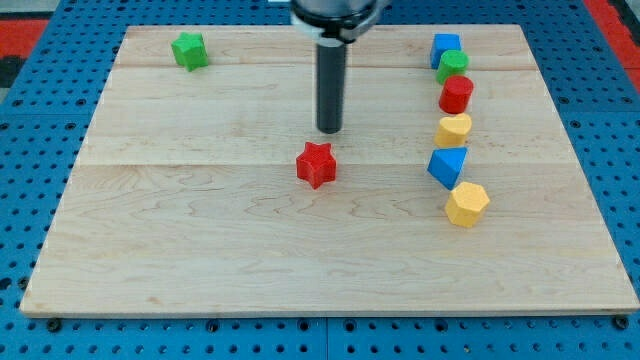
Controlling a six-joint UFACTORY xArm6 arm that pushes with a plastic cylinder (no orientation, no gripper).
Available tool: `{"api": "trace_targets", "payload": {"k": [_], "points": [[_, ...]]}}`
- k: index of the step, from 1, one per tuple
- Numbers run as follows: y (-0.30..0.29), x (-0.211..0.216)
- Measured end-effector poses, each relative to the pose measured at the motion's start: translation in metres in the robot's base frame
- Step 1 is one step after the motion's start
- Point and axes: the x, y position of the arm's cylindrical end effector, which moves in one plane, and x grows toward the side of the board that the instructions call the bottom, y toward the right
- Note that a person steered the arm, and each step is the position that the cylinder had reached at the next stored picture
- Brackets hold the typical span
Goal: Push the red star below the hexagon
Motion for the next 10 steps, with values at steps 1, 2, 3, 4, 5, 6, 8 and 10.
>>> {"api": "trace_targets", "payload": {"k": [1, 2, 3, 4, 5, 6, 8, 10], "points": [[-0.008, 0.047], [0.041, 0.082], [0.013, 0.039], [-0.005, 0.045], [-0.028, 0.088], [-0.012, 0.110], [0.058, 0.144], [0.074, 0.105]]}}
